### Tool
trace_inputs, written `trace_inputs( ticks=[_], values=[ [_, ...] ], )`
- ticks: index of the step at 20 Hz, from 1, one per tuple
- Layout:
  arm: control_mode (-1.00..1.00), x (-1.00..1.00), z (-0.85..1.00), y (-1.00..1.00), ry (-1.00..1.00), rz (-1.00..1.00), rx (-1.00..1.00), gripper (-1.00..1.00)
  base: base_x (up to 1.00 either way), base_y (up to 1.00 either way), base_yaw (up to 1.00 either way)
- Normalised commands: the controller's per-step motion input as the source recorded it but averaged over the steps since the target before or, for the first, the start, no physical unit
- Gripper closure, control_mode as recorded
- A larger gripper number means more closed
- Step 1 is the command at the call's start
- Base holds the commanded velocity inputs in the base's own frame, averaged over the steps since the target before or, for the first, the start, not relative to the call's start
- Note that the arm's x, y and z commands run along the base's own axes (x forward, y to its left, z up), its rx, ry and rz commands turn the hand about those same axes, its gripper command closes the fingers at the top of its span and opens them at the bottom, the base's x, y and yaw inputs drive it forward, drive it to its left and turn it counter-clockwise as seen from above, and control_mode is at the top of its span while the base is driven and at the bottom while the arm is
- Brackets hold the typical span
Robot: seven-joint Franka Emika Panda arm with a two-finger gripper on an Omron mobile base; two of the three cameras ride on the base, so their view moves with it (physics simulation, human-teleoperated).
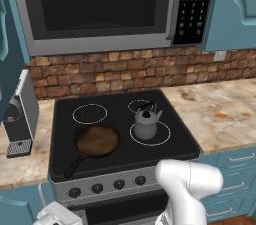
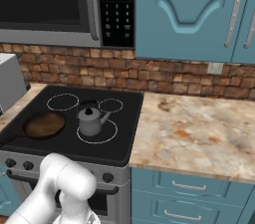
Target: Pick the pan from the cabinet and place it on the stove. Then turn on the stove burner for the pan.
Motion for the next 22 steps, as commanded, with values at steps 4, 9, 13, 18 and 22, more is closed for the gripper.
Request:
trace_inputs(
  ticks=[4,9,13,18,22],
  values=[
    [-1.00,0.01,-0.02,-0.24,-0.10,0.13,-0.01,-1.00,0.00,0.00,0.00],
    [-1.00,-0.01,0.00,-0.20,-0.14,0.22,0.00,-1.00,0.00,0.00,0.00],
    [-1.00,0.00,0.00,-0.25,-0.10,0.28,0.02,-1.00,0.00,0.00,0.00],
    [-1.00,0.00,0.00,-0.26,-0.09,0.28,0.04,-1.00,0.00,0.00,0.00],
    [-1.00,0.00,0.06,-0.16,-0.12,0.25,0.05,-1.00,0.00,0.00,0.00]
  ],
)
